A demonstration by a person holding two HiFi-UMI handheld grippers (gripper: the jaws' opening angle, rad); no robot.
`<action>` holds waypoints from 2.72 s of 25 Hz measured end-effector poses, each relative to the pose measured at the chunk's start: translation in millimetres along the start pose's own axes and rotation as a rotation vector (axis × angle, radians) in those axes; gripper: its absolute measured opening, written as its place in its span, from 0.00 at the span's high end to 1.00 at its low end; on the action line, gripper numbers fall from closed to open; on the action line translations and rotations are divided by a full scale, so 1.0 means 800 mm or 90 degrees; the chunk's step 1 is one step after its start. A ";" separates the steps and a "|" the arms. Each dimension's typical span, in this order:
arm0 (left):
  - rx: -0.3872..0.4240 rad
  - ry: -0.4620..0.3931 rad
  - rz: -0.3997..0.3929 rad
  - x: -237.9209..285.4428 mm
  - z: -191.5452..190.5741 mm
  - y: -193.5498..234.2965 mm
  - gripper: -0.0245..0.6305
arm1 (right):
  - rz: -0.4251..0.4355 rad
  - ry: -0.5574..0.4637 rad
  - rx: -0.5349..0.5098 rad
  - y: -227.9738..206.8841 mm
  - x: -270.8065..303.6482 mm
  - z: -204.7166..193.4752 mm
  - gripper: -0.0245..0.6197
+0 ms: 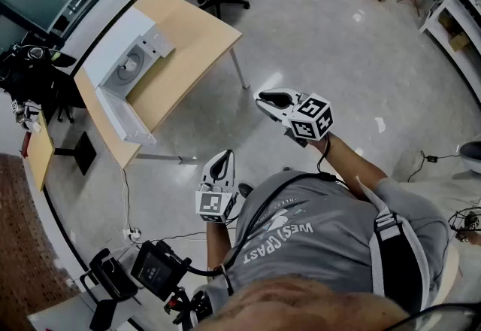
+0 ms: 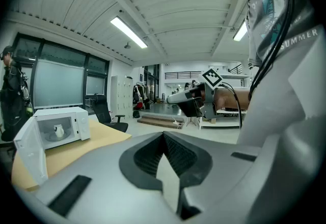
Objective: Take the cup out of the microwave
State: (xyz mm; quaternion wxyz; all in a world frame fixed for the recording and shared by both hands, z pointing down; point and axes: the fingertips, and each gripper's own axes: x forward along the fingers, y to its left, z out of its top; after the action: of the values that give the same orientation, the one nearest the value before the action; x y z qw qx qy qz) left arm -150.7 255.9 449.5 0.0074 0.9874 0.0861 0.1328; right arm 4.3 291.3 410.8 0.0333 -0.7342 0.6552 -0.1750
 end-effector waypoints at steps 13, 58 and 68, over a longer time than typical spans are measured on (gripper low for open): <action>-0.012 0.015 -0.027 -0.001 -0.016 -0.034 0.90 | 0.000 0.028 0.043 -0.002 0.012 -0.022 0.85; -0.123 0.018 -0.013 -0.013 -0.058 -0.011 0.90 | 0.001 0.119 0.119 0.007 0.047 -0.100 0.85; -0.128 0.038 -0.032 0.013 -0.060 -0.018 0.90 | -0.011 0.133 0.145 -0.020 0.039 -0.116 0.85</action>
State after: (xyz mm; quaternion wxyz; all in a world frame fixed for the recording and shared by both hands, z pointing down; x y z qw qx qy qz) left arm -155.9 271.1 497.7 0.1074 0.9748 0.0973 0.1696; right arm -6.2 280.1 508.6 0.0464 -0.7090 0.6246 -0.3240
